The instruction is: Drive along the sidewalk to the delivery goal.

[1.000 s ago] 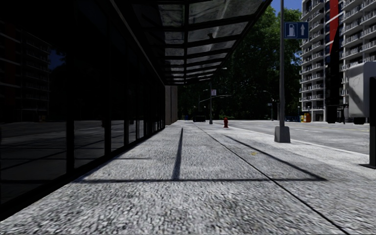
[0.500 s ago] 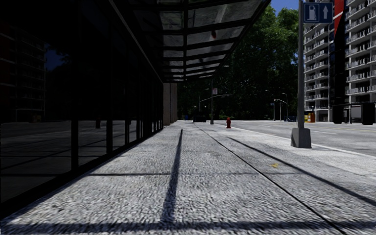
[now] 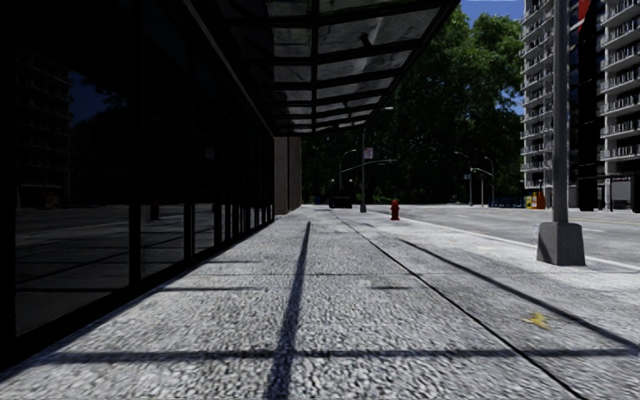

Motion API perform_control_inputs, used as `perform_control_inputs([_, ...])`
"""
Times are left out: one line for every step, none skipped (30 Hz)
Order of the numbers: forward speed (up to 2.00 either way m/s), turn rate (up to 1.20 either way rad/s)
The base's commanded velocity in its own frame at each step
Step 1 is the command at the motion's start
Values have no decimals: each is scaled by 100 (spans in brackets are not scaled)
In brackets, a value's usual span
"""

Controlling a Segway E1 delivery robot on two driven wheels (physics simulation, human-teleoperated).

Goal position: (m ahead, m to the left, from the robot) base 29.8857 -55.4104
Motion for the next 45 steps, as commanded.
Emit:
perform_control_inputs([200, 0])
perform_control_inputs([200, 0])
perform_control_inputs([200, 0])
perform_control_inputs([200, 0])
perform_control_inputs([200, 0])
perform_control_inputs([200, 0])
perform_control_inputs([200, 0])
perform_control_inputs([200, 0])
perform_control_inputs([200, 0])
perform_control_inputs([200, 0])
perform_control_inputs([200, 0])
perform_control_inputs([200, 0])
perform_control_inputs([200, 0])
perform_control_inputs([200, 0])
perform_control_inputs([200, 0])
perform_control_inputs([200, 0])
perform_control_inputs([200, 0])
perform_control_inputs([200, 0])
perform_control_inputs([200, 0])
perform_control_inputs([200, 0])
perform_control_inputs([200, 0])
perform_control_inputs([200, 0])
perform_control_inputs([200, 0])
perform_control_inputs([200, 0])
perform_control_inputs([200, 0])
perform_control_inputs([200, 0])
perform_control_inputs([200, 0])
perform_control_inputs([200, 0])
perform_control_inputs([200, 0])
perform_control_inputs([200, 0])
perform_control_inputs([200, 0])
perform_control_inputs([200, 0])
perform_control_inputs([200, 0])
perform_control_inputs([200, 0])
perform_control_inputs([200, 0])
perform_control_inputs([200, 0])
perform_control_inputs([200, 0])
perform_control_inputs([200, 0])
perform_control_inputs([200, 0])
perform_control_inputs([200, 0])
perform_control_inputs([200, 0])
perform_control_inputs([200, 0])
perform_control_inputs([200, 0])
perform_control_inputs([200, 0])
perform_control_inputs([200, 0])
